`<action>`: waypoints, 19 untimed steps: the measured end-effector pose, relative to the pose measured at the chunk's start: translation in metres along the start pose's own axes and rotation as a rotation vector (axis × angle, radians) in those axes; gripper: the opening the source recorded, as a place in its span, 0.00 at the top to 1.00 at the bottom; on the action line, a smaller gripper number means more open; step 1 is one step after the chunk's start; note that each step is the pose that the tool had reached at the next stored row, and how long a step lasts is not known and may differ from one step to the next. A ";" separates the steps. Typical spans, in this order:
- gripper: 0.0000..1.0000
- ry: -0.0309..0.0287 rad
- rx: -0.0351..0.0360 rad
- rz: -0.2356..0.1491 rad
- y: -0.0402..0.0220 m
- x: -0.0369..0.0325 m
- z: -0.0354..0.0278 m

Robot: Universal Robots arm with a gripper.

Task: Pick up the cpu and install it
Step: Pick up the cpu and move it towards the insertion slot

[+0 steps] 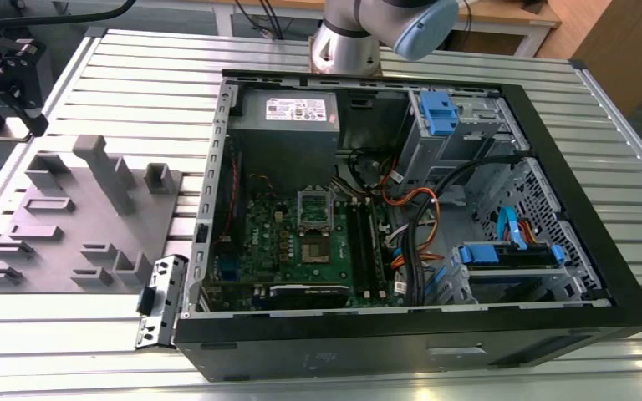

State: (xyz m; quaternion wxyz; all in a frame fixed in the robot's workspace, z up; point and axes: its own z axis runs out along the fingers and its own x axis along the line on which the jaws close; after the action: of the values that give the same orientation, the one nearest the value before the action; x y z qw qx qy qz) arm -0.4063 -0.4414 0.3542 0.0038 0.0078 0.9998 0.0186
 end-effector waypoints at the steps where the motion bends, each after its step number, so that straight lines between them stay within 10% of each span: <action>1: 0.53 0.0000 -0.0001 0.000 0.0000 0.0000 -0.0002; 19: 0.53 0.0001 0.0000 0.000 0.0001 -0.0062 -0.0004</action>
State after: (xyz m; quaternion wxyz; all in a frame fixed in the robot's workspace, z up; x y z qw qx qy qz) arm -0.4000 -0.4414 0.3547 0.0038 0.0078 0.9998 0.0186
